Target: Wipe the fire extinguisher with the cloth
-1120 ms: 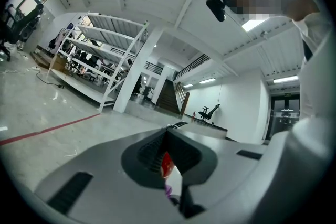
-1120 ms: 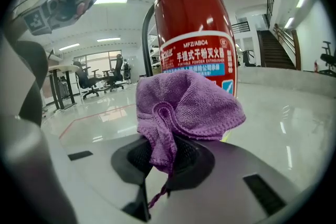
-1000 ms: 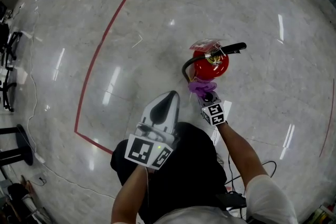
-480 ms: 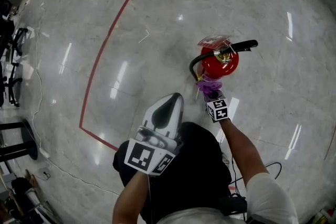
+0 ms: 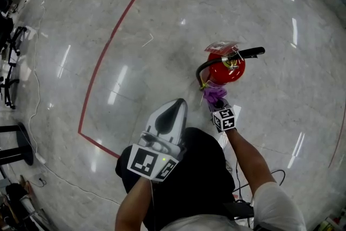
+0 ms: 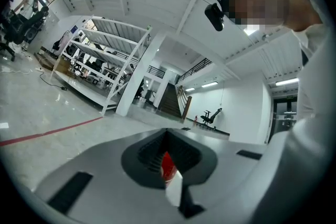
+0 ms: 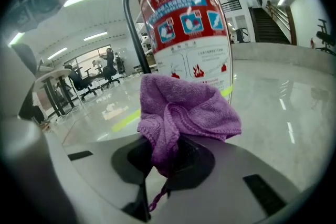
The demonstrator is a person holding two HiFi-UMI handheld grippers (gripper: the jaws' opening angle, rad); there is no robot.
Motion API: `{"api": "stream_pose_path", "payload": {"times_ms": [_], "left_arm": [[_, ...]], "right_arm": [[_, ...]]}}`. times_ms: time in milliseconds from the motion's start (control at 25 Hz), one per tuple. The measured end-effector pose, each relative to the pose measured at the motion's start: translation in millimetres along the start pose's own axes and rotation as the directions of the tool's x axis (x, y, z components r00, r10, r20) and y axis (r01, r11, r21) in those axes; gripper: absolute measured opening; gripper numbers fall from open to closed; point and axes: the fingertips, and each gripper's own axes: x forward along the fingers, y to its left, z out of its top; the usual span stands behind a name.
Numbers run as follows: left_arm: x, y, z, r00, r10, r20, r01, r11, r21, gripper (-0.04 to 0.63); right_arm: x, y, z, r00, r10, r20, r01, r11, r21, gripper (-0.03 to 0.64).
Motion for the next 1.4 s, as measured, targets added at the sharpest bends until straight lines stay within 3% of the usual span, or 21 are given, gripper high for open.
{"api": "stream_pose_path", "payload": {"times_ms": [400, 720, 960, 1160, 1400], "left_arm": [[-2, 6, 27, 0.998, -0.041, 0.057, 0.041, 0.999, -0.002, 0.004], [-9, 9, 63, 0.992, -0.066, 0.103, 0.066, 0.998, 0.009, 0.005], [-13, 10, 80, 0.988, -0.098, 0.118, 0.096, 0.995, 0.017, 0.005], [-18, 16, 89, 0.986, -0.108, 0.124, 0.108, 0.994, 0.011, 0.005], [-18, 33, 93, 0.988, -0.091, 0.123, 0.088, 0.996, 0.03, 0.005]], "right_arm": [[-98, 45, 102, 0.971, 0.083, 0.224, -0.08, 0.997, -0.023, 0.049], [-186, 59, 212, 0.916, 0.029, 0.4, -0.025, 1.0, -0.017, 0.049], [-223, 55, 282, 0.887, -0.026, 0.462, 0.048, 0.998, -0.038, 0.049], [-219, 47, 318, 0.909, -0.054, 0.414, 0.094, 0.993, -0.076, 0.049], [-189, 56, 330, 0.955, -0.023, 0.294, 0.066, 0.988, -0.138, 0.049]]}}
